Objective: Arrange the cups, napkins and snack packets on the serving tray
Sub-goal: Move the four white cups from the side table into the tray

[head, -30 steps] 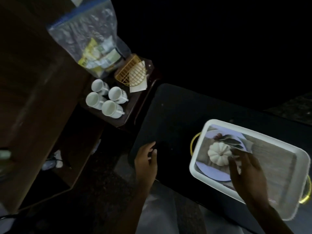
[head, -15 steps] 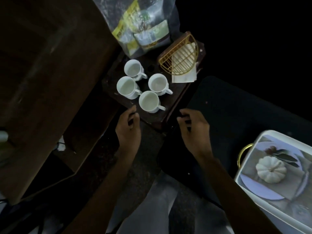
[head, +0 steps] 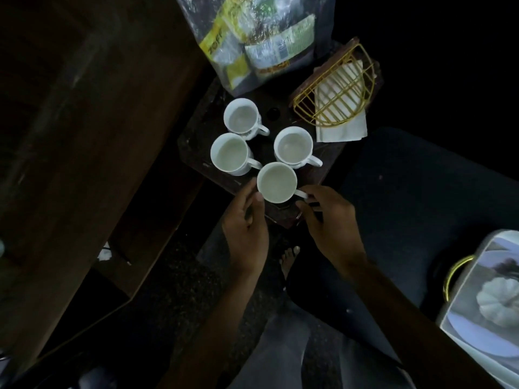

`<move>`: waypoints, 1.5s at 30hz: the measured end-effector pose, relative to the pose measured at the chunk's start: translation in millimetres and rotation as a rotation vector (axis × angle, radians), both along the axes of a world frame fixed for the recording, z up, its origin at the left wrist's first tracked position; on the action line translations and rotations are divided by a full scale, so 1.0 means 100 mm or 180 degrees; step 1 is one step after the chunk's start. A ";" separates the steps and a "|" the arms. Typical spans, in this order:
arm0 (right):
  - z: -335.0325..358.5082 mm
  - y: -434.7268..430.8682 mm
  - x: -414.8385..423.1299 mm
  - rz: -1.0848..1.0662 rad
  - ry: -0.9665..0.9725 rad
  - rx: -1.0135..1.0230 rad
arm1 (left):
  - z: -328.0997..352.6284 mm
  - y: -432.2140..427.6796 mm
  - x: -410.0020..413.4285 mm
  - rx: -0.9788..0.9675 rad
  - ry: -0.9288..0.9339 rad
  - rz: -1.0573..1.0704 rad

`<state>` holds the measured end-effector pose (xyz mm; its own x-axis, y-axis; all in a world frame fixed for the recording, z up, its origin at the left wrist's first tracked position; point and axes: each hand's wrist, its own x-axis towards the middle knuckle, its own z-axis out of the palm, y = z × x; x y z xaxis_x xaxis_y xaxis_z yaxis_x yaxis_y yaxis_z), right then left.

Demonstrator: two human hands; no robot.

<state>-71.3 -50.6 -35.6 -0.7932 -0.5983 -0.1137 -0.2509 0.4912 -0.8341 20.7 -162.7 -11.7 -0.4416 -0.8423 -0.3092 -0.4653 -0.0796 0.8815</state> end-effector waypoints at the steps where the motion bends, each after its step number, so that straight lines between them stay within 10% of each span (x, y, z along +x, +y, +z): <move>1: 0.00 -0.01 0.00 -0.0023 0.0020 -0.0012 | 0.00 0.00 -0.01 0.0023 -0.0004 0.0033; 16: 0.14 0.25 0.13 -0.0306 -0.0087 -0.0271 | 0.14 0.19 0.02 0.0070 0.0045 0.0149; 45: 0.05 3.89 0.62 -0.1656 -0.0215 0.0768 | -0.20 3.51 -0.09 0.0648 -0.0492 -0.1581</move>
<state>-8.9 338.6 -30.6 -0.9623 -0.0823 -0.2592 0.1245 0.7140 -0.6890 11.8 188.2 -31.2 -0.7069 -0.4611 -0.5364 -0.6129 0.0207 0.7899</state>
